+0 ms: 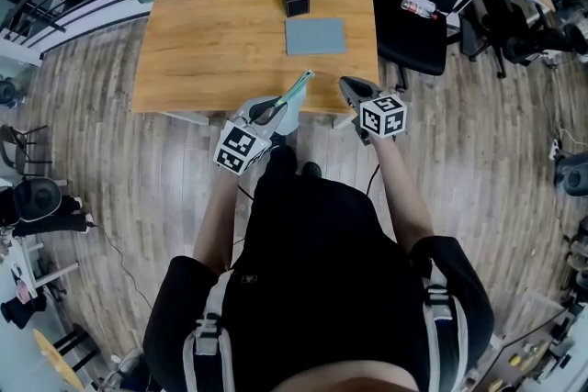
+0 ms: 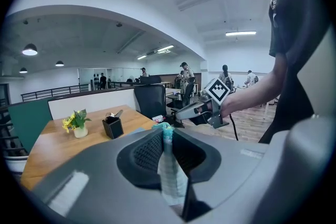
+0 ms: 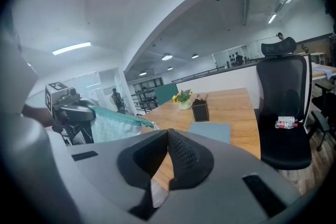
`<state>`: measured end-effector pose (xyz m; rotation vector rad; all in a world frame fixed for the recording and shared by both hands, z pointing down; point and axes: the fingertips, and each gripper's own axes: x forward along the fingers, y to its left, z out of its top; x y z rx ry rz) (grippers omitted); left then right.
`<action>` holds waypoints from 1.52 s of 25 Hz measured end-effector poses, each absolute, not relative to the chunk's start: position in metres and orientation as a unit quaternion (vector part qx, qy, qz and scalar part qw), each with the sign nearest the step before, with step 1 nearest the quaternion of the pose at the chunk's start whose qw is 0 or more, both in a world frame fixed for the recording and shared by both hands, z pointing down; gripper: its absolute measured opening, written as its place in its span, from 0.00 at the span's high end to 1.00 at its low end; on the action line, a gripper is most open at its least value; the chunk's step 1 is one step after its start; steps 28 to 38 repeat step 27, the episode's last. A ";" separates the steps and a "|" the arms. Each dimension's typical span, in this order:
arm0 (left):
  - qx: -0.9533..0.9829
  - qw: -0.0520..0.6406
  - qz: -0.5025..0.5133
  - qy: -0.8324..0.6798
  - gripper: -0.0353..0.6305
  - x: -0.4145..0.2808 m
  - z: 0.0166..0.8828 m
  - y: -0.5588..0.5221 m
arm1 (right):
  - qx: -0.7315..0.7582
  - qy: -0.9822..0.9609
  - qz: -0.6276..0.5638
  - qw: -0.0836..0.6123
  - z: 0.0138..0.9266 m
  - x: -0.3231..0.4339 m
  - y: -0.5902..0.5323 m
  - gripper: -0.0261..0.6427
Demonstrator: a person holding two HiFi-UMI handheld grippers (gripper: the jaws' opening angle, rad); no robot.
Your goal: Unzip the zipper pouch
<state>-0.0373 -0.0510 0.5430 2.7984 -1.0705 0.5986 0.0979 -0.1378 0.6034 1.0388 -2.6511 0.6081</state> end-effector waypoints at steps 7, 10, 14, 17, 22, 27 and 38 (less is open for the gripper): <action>0.907 0.050 0.198 -0.367 0.87 -0.041 0.544 -0.058 | 0.339 -0.911 0.188 0.139 0.609 0.103 -0.134 0.96; 0.906 0.050 0.202 -0.370 0.87 -0.041 0.545 -0.060 | 0.339 -0.911 0.189 0.137 0.611 0.105 -0.137 0.96; 0.903 0.050 0.204 -0.375 0.87 -0.044 0.545 -0.063 | 0.339 -0.911 0.196 0.130 0.613 0.105 -0.139 0.96; 0.900 0.052 0.202 -0.383 0.87 -0.049 0.545 -0.064 | 0.332 -0.913 0.193 0.136 0.615 0.101 -0.137 0.96; 0.896 0.054 0.201 -0.393 0.87 -0.055 0.543 -0.070 | 0.327 -0.914 0.192 0.143 0.616 0.100 -0.141 0.96; 0.893 0.058 0.201 -0.398 0.87 -0.059 0.544 -0.073 | 0.325 -0.914 0.195 0.142 0.617 0.097 -0.146 0.96; 0.893 0.058 0.201 -0.398 0.87 -0.059 0.544 -0.073 | 0.325 -0.914 0.195 0.142 0.617 0.097 -0.146 0.96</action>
